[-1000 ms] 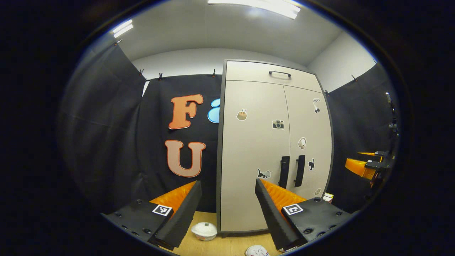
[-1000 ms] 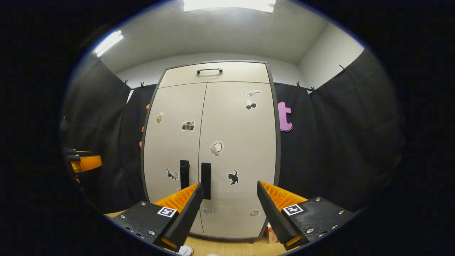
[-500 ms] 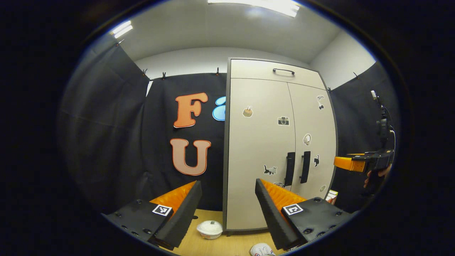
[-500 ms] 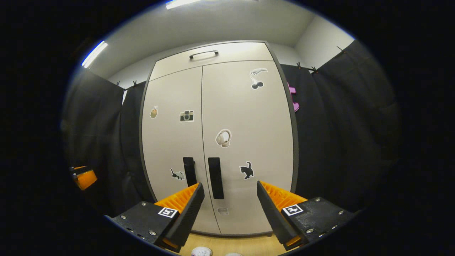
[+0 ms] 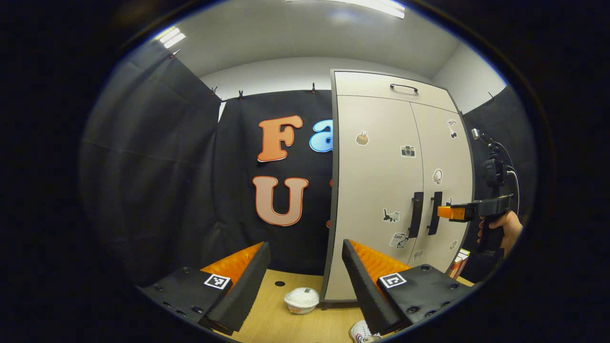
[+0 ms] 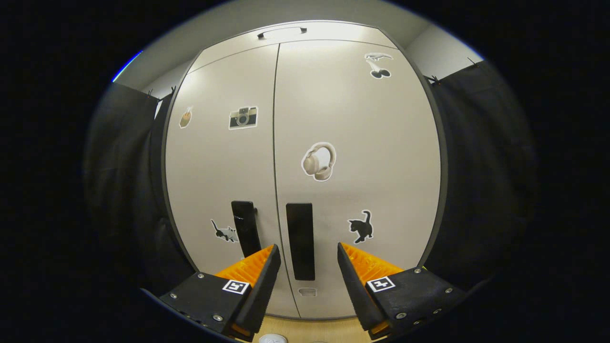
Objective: Grab one shoe with the right hand and put it into the shoe cabinet, grab the other shoe with the left hand and put it into the shoe cabinet; then close the right door with the right hand and the left door with the left hand.
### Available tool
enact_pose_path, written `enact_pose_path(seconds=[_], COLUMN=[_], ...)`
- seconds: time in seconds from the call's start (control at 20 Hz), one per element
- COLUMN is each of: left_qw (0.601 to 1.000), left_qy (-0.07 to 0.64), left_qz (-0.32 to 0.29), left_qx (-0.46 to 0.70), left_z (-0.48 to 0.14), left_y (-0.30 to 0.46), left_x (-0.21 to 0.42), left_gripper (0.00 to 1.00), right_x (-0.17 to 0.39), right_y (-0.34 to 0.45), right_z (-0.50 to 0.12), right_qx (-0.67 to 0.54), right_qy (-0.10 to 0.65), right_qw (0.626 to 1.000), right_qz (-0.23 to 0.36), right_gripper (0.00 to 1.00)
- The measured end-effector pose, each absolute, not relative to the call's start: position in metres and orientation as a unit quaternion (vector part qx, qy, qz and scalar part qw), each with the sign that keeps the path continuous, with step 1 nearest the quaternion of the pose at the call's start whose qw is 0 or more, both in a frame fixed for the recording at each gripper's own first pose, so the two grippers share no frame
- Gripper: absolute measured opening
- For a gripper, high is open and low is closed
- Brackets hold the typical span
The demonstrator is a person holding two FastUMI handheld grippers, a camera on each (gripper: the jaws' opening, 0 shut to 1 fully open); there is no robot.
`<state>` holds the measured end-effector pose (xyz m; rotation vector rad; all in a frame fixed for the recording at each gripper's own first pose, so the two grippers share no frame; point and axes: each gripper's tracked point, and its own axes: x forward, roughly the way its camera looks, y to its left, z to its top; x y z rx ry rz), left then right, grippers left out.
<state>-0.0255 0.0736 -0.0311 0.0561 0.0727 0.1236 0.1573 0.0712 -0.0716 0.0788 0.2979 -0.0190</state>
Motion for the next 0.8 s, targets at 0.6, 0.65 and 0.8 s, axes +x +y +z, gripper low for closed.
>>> enact_pose_path(seconds=[0.6, 0.65, 0.8], left_qw=[0.993, 0.993, 0.994], left_qy=[0.056, 0.057, 0.062], left_qz=[0.094, 0.092, 0.083], left_qx=[0.041, 0.042, 0.043], left_z=[-0.047, -0.047, -0.050], left_y=[0.096, 0.095, 0.093], left_x=[-0.028, -0.029, -0.030], left_gripper=[0.98, 0.98, 0.98], right_x=[0.193, 0.193, 0.187], right_y=[0.079, 0.080, 0.080], right_z=[-0.097, -0.098, -0.097], right_qx=[0.041, 0.045, 0.052], right_qy=[0.173, 0.174, 0.178], right_qw=[0.983, 0.983, 0.982], right_qz=[-0.048, -0.046, -0.034], right_gripper=[0.32, 0.30, 0.18])
